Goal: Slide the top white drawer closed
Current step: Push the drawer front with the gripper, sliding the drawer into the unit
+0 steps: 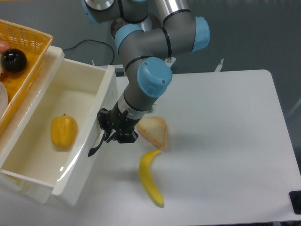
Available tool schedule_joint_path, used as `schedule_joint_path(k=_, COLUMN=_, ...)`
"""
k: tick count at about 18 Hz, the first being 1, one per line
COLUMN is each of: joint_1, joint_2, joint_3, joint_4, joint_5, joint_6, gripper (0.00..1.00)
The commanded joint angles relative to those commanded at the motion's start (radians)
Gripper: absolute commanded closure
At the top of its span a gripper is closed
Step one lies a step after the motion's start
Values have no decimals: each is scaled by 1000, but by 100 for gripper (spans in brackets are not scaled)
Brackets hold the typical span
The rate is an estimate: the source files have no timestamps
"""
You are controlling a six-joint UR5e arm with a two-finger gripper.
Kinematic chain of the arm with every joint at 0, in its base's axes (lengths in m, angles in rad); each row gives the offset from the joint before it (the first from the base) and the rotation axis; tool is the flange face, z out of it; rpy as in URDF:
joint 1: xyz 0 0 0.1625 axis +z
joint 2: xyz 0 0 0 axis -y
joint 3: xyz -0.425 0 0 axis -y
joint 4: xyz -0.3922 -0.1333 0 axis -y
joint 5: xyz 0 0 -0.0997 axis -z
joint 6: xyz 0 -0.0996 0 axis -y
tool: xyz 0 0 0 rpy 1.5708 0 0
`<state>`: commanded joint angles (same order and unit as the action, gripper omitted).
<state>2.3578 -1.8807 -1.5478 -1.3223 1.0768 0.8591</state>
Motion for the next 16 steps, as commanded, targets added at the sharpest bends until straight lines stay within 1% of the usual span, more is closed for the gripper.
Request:
schedule_joint_path(k=4, joint_1=-14, joint_2=9, joint_3=-2, joint_4=-17, joint_5=0, joint_6=-2, gripper=83)
schedule_joint_path(k=6, joint_1=-14, joint_2=18, joint_3=-2, joint_4=-35, joint_5=-2, joint_6=-2, gripper=83)
schedule_joint_path(k=16, joint_1=-51, joint_2=21, joint_3=-2, joint_4=-41, joint_5=-5, joint_6=-12, gripper=83)
